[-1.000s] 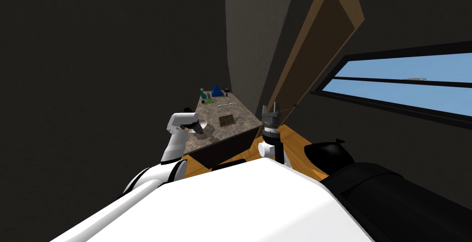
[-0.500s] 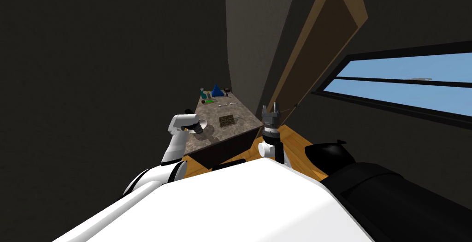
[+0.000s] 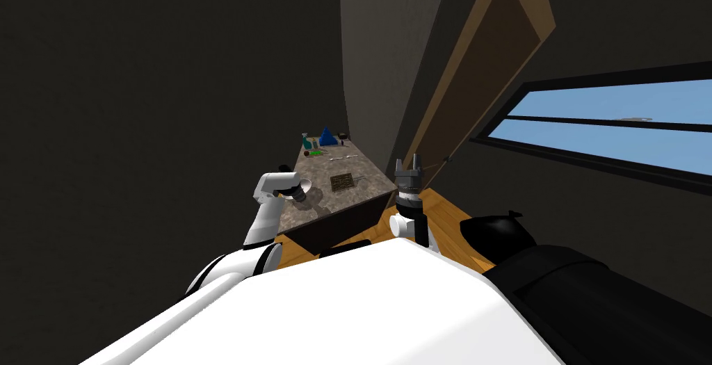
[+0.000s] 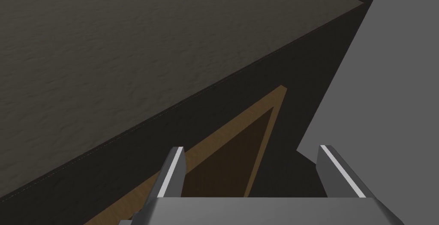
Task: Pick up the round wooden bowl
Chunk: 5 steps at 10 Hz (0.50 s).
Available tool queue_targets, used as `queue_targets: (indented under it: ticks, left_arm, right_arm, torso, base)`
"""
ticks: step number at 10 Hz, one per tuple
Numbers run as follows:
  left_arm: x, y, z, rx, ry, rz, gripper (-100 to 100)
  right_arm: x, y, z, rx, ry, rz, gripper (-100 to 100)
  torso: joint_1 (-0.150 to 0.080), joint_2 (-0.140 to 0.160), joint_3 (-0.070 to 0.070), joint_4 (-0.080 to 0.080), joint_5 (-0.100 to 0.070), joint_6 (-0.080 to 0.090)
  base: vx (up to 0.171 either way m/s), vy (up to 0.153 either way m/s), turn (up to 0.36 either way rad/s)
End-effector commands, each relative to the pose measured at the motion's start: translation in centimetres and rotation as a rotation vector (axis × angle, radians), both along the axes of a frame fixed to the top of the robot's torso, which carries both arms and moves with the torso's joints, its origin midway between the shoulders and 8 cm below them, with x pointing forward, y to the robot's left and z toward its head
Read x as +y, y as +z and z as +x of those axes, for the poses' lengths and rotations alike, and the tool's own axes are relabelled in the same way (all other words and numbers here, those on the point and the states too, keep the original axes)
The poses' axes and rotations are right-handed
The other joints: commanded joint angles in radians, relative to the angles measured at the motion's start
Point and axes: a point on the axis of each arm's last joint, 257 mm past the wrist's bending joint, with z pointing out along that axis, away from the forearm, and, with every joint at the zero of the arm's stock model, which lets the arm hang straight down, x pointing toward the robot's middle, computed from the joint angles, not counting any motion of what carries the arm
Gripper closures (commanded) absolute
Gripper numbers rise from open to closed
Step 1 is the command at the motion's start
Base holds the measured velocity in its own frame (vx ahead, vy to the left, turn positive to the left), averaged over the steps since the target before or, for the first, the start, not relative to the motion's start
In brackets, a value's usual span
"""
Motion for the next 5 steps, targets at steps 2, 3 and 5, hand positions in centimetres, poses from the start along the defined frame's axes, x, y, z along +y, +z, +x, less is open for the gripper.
queue_targets:
  ticks: [2, 3, 5]
  left_arm:
    - [-0.21, 1.29, -0.2, 0.001, 0.003, 0.001, 100]
    - [-0.26, 1.72, -0.28, 0.002, 0.005, 0.001, 100]
    - [-0.23, 1.49, -0.15, 0.001, 0.004, 0.001, 0]
  right_arm:
    - [0.0, 0.0, 0.0, 0.0, 0.0, 0.0, 0]
    - [0.0, 0.0, 0.0, 0.0, 0.0, 0.0, 0]
    - [0.0, 0.0, 0.0, 0.0, 0.0, 0.0, 0]
  torso:
    - [0.0, 0.001, 0.001, 0.001, 0.0, 0.0]
    - [0.0, 0.002, 0.001, 0.001, 0.0, 0.0]
    - [0.0, 0.002, 0.001, 0.001, 0.0, 0.0]
  base:
    - [-0.017, 0.007, -0.021]
    - [-0.021, 0.006, -0.013]
    - [-0.004, 0.001, -0.002]
